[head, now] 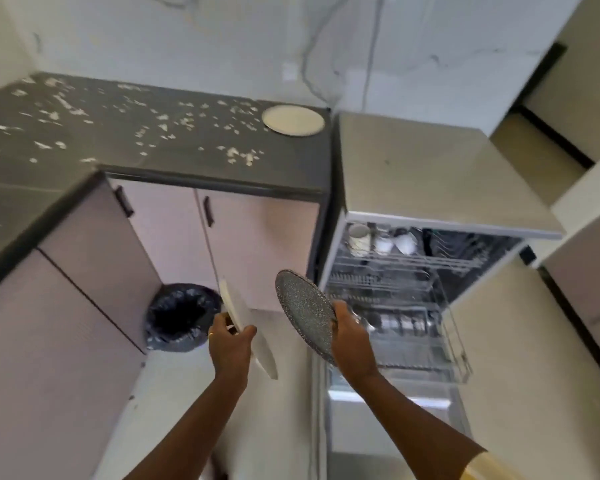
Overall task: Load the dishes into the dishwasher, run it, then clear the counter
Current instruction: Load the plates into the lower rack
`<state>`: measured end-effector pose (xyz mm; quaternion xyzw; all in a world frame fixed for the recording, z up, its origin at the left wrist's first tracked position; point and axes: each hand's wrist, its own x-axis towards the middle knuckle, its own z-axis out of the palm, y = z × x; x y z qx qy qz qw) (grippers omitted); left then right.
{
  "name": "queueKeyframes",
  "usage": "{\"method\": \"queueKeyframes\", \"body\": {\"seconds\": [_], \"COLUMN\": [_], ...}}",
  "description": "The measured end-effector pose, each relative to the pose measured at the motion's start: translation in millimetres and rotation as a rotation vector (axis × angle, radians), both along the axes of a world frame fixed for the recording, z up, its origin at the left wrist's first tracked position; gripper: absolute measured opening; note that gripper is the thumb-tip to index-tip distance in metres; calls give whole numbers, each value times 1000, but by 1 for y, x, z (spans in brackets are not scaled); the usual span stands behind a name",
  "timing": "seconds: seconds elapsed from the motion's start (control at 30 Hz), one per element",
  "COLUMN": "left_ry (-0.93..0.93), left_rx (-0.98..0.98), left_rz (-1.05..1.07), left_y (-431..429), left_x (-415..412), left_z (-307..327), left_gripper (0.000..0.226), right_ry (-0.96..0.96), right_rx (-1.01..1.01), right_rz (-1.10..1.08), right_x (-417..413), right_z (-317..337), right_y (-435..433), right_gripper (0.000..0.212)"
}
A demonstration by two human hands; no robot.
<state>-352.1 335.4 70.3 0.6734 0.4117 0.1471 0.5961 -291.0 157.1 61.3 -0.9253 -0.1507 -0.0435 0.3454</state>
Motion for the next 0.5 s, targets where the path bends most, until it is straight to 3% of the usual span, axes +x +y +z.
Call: {"method": "queueKeyframes", "body": {"seconds": [0.13, 0.5], "left_ry": [-10, 37], "left_rx": [-231, -503], "left_rz": [-61, -96], "left_y": [-79, -206], "left_x": [-1, 85], "left_z": [-15, -101], "left_gripper": [26, 48], "right_ry": [47, 320], "right_rx": [20, 66], "right_rz": [-78, -457], "right_x": [-23, 24], "right_z": [-18, -93], "right_y": [-77, -207], "right_gripper": [33, 25]}}
